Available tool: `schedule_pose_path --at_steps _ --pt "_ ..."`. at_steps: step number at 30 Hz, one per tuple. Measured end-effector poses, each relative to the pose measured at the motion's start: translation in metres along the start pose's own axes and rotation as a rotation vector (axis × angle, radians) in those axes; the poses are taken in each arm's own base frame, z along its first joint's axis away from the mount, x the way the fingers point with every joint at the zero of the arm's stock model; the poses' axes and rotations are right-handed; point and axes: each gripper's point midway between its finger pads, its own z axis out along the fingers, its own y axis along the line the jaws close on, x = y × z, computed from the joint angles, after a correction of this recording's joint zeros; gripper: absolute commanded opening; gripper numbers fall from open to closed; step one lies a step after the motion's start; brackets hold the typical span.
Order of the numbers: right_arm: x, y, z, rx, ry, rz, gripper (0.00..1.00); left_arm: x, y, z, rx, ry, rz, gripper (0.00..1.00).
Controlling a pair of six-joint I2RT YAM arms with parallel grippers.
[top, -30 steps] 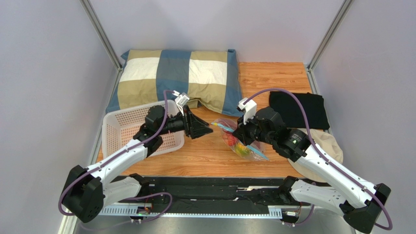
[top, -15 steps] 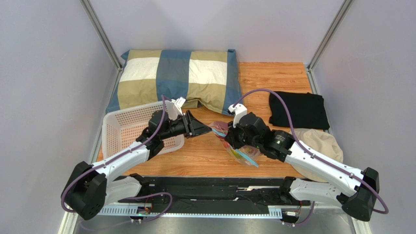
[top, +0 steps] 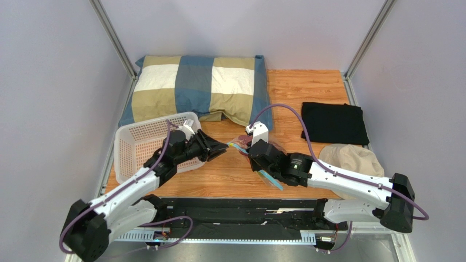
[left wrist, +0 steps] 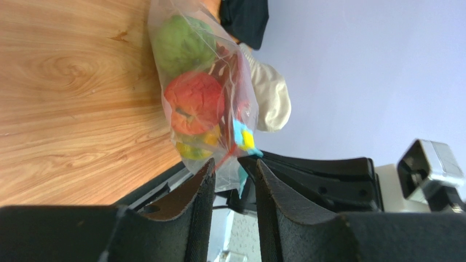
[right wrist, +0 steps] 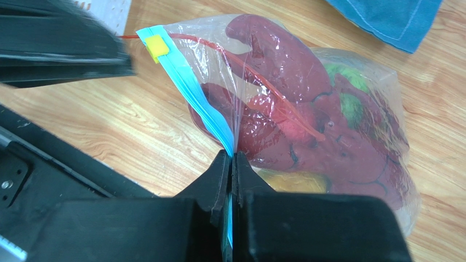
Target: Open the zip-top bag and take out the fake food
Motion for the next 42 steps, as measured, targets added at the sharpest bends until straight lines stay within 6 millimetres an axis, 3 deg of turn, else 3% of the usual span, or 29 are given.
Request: schedule_pose_path --at_steps 2,5,8,17,27,42 --pt "0.000 -0.001 0.002 0.027 -0.010 -0.002 0.00 -0.004 -0.004 -0.014 0.004 -0.060 0.003 0.57" --pt "-0.004 -0.002 0.005 0.063 -0.024 -0.002 0.00 -0.011 -0.014 -0.035 0.029 -0.143 0.014 0.58" --pt "-0.009 -0.001 0.010 0.101 -0.037 -0.008 0.00 -0.013 -0.018 -0.041 0.020 -0.162 -0.002 0.58" --pt "-0.020 0.014 0.018 0.161 -0.069 -0.009 0.00 -0.018 0.011 -0.010 -0.196 -0.113 -0.094 0.47" --pt "-0.024 0.020 0.023 0.206 -0.094 -0.014 0.00 -0.030 -0.011 -0.001 -0.199 -0.155 -0.049 0.45" --pt "-0.026 0.019 0.024 0.241 -0.104 -0.027 0.00 -0.038 0.000 0.011 -0.253 -0.187 -0.026 0.34"
